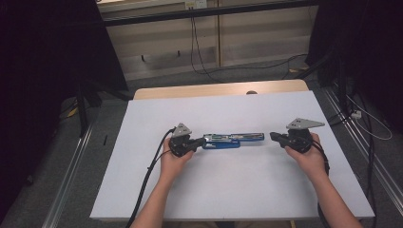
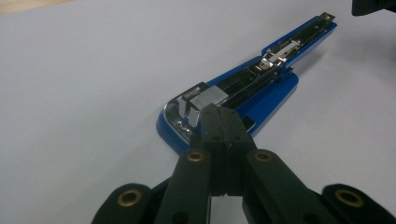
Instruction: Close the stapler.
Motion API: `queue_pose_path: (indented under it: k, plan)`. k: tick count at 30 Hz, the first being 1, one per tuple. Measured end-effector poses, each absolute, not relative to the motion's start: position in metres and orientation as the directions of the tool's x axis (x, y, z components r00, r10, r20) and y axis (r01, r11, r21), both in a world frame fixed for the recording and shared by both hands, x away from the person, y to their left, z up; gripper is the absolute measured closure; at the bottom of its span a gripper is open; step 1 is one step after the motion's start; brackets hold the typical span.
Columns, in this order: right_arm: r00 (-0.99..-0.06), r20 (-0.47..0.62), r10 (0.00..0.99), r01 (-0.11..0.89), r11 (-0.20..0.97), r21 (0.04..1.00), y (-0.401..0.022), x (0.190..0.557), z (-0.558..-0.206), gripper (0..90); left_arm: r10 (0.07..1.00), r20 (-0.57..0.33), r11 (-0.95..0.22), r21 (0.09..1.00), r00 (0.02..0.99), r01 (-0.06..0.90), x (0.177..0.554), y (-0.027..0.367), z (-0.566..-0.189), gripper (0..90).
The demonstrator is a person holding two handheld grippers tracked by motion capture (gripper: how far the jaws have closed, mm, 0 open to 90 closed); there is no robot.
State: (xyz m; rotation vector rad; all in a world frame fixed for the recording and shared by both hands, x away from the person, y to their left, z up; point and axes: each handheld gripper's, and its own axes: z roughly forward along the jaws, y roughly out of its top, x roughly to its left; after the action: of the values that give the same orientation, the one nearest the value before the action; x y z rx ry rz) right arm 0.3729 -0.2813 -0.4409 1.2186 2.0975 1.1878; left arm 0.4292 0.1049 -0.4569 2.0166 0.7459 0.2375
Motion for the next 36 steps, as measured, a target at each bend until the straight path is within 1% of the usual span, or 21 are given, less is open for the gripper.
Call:
queue_pose_path:
  k: [5, 13, 22, 36]
  plan:
    - [-0.515, 0.055, 0.855, 0.489, 0.241, 0.839, -0.2830, 0.3743, -0.4425, 90.0, 0.596, -0.112, -0.383, 0.831, 0.795, 0.404, 0.4298, 0.1041, -0.4592, 90.0]
    - [-0.521, 0.057, 0.852, 0.495, 0.247, 0.833, -0.2819, 0.3743, -0.4433, 90.0, 0.601, -0.122, -0.367, 0.835, 0.790, 0.409, 0.4312, 0.1037, -0.4601, 90.0]
    - [-0.527, 0.055, 0.848, 0.506, 0.261, 0.822, -0.2801, 0.3748, -0.4455, 90.0, 0.600, -0.113, -0.380, 0.831, 0.792, 0.406, 0.4325, 0.1034, -0.4626, 90.0]
    - [-0.540, 0.051, 0.840, 0.522, 0.286, 0.804, -0.2782, 0.3766, -0.4498, 90.0, 0.597, -0.123, -0.370, 0.834, 0.793, 0.408, 0.4325, 0.1024, -0.4643, 90.0]
